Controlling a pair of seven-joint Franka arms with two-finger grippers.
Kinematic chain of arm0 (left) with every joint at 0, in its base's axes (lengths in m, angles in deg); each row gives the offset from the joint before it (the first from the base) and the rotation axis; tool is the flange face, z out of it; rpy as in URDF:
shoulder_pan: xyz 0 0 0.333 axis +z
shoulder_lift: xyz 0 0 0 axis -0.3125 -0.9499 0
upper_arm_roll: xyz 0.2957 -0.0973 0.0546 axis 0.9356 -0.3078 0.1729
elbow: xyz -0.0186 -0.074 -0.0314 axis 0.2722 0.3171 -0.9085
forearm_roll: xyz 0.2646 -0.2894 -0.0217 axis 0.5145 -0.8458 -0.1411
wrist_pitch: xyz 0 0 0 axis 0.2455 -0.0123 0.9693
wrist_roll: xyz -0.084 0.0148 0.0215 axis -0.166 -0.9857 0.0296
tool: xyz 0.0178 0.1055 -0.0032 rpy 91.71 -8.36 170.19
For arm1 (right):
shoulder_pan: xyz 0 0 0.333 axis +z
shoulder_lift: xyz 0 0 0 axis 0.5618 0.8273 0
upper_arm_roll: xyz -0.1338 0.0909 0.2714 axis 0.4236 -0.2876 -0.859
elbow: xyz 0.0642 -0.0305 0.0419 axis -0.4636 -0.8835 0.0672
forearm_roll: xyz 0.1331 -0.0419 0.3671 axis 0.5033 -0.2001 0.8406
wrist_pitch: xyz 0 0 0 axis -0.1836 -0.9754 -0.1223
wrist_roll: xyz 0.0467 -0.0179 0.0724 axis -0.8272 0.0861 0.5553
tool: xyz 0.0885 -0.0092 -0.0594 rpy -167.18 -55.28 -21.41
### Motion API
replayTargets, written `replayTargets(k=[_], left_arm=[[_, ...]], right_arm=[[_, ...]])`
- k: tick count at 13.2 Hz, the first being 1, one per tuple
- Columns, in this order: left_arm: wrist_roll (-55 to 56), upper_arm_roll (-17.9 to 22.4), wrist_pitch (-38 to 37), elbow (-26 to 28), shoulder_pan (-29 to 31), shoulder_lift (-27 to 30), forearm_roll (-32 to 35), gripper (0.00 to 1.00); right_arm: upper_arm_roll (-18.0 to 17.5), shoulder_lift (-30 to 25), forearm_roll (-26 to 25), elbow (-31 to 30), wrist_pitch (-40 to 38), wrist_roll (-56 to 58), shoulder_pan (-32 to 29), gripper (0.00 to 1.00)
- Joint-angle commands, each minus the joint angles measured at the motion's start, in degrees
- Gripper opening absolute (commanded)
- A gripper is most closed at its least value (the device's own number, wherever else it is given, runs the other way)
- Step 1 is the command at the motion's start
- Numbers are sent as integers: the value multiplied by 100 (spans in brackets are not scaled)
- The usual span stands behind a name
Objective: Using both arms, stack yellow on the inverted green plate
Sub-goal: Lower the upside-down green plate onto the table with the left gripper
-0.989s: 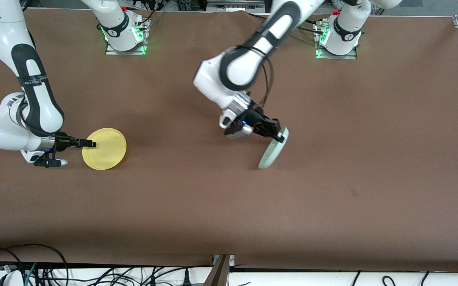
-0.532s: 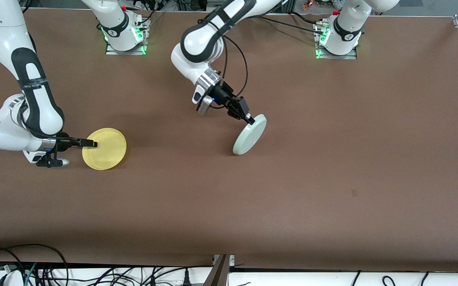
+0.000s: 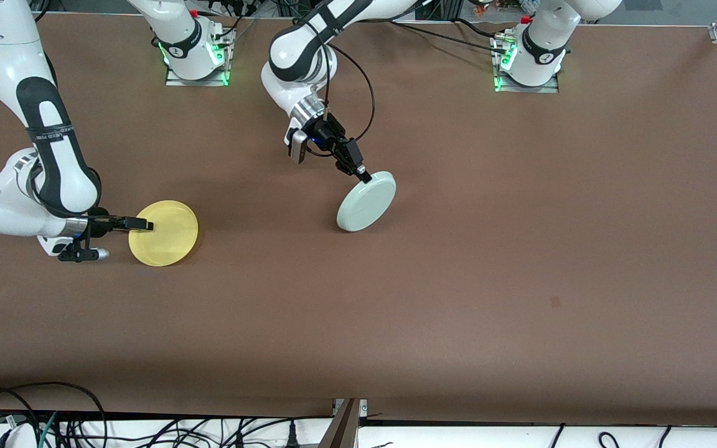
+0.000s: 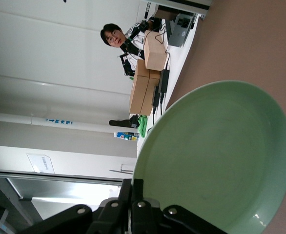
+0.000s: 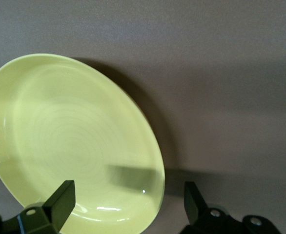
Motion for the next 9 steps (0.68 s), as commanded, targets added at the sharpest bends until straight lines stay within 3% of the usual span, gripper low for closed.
replayTargets(k=[1, 3, 6, 8, 9], left_arm=[[-38, 88, -82, -218, -228, -339, 186, 0], [-29, 97, -82, -227, -246, -401, 186, 0], [-11, 97, -134, -218, -385, -401, 186, 0], [41, 97, -213, -218, -543, -383, 159, 22], [85, 88, -231, -201, -692, -383, 151, 32]], right_arm=[[-28, 0, 135, 11, 28, 263, -144, 72], [-20, 0, 126, 20, 20, 289, -152, 55], [-20, 0, 135, 20, 28, 483, -205, 41], [-20, 0, 135, 20, 28, 483, -205, 29], [-20, 0, 126, 28, 28, 544, -205, 17]])
